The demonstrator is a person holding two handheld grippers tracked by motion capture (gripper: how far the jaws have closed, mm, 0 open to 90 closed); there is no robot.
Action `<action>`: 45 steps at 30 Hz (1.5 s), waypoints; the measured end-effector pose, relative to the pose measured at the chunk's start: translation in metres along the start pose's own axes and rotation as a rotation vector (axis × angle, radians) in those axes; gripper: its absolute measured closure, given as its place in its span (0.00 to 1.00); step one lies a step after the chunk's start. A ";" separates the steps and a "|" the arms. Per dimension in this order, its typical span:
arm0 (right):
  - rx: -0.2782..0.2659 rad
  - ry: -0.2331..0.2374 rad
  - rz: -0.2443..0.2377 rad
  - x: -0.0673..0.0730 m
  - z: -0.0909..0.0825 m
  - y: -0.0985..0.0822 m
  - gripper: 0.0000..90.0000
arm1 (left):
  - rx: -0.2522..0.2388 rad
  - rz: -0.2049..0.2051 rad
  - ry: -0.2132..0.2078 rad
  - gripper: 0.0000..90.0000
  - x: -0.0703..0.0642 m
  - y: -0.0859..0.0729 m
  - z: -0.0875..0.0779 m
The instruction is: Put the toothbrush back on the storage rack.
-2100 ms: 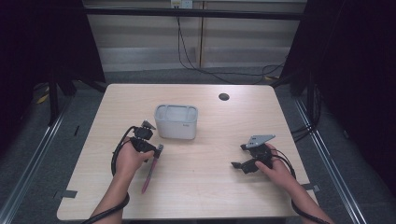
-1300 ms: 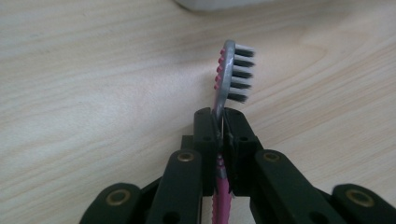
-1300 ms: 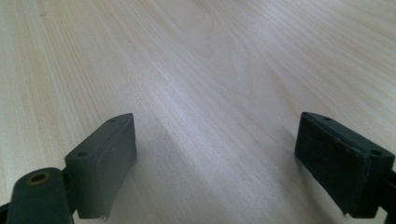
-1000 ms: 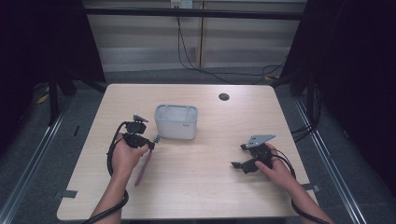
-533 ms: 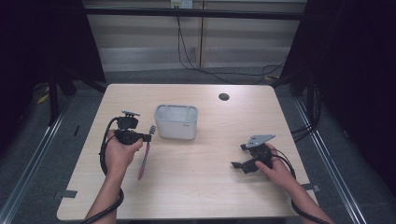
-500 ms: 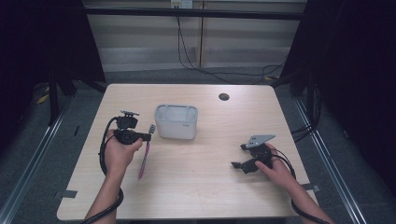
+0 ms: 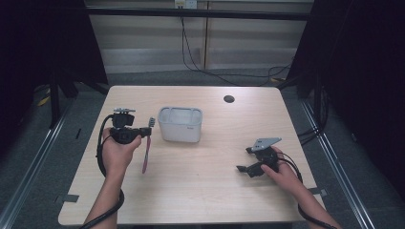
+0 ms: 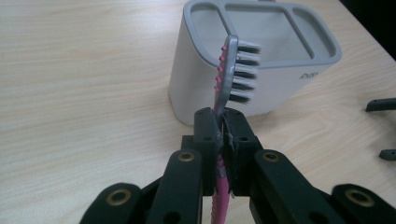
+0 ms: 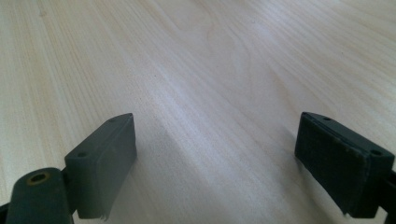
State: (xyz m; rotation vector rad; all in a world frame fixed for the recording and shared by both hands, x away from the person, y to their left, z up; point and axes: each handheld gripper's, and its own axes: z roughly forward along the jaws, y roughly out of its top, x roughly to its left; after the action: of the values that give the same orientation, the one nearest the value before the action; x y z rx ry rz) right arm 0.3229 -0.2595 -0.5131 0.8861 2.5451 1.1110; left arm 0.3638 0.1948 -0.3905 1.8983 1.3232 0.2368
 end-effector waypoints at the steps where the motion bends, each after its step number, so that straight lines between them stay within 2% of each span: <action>1: 0.000 0.000 0.000 0.000 0.000 0.000 0.14 | -0.012 -0.002 0.002 0.94 0.000 0.001 -0.001; 16: 0.000 0.000 0.000 0.000 0.000 0.000 0.14 | -0.145 -0.007 0.009 0.94 -0.003 0.013 -0.013; 26: 0.000 -0.001 0.001 0.000 0.000 0.000 0.14 | -0.209 0.025 0.018 0.94 -0.009 0.023 -0.018; 28: 0.001 0.000 0.000 0.000 0.000 0.000 0.14 | -0.233 0.023 0.021 0.94 -0.010 0.025 -0.019; 45: 0.001 0.001 0.000 0.000 0.000 0.000 0.14 | -0.339 0.019 0.038 0.94 -0.013 0.035 -0.026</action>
State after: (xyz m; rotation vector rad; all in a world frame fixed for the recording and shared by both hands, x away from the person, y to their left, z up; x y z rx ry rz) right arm 0.3229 -0.2594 -0.5131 0.8857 2.5465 1.1101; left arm 0.3687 0.1912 -0.3451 1.6266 1.2044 0.4771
